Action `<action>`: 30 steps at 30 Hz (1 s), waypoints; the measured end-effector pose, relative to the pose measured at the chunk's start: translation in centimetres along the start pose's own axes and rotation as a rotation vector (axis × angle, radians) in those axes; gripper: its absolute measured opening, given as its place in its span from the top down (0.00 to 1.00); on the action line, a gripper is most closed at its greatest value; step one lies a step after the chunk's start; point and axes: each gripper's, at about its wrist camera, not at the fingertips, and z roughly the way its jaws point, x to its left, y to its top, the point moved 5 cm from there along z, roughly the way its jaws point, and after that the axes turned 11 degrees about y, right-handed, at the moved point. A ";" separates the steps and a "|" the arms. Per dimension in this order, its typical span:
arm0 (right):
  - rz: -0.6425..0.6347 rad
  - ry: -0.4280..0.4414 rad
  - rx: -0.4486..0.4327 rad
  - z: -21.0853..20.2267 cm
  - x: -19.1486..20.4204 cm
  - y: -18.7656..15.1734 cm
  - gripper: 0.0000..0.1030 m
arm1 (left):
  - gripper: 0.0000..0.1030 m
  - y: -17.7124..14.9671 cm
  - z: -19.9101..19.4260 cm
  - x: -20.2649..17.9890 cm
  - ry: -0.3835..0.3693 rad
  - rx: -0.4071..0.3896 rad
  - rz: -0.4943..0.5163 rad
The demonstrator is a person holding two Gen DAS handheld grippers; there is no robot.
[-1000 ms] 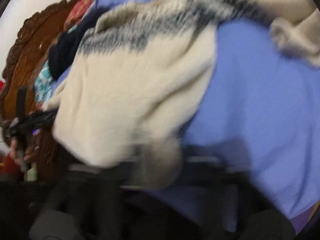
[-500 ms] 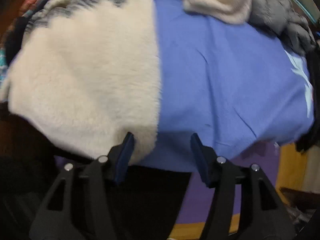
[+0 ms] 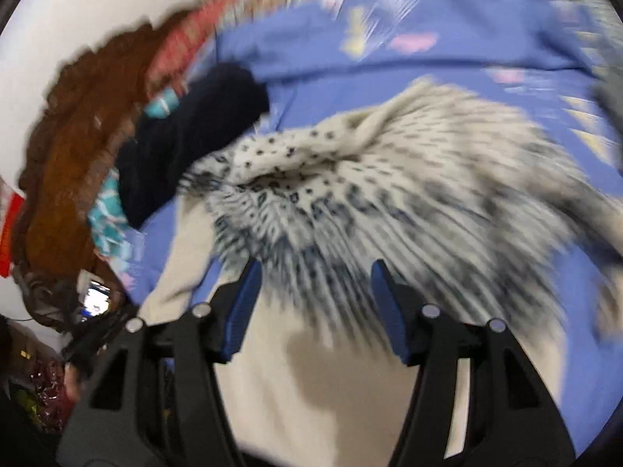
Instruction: Fold large clothes
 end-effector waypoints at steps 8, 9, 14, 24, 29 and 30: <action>-0.117 -0.073 -0.203 8.7 9.1 22.5 0.47 | 0.72 -0.6 1.1 3.9 0.036 0.003 -0.017; -0.123 -0.034 -0.218 8.4 10.4 22.8 0.43 | 0.72 -0.5 1.1 4.7 0.036 -0.003 -0.036; -0.461 0.149 -0.039 8.5 20.0 12.3 0.41 | 0.72 0.0 2.2 7.3 0.008 0.003 -0.105; -1.110 0.028 0.417 16.2 25.5 -15.6 0.21 | 0.71 -0.3 1.5 11.8 0.079 -0.013 -0.169; -0.859 0.192 0.411 17.7 30.8 -8.4 0.88 | 0.71 -1.5 0.0 14.5 0.091 -0.018 -0.241; -0.809 0.282 0.361 16.4 33.2 -5.7 0.88 | 0.71 -1.7 -0.5 15.1 0.109 -0.025 -0.247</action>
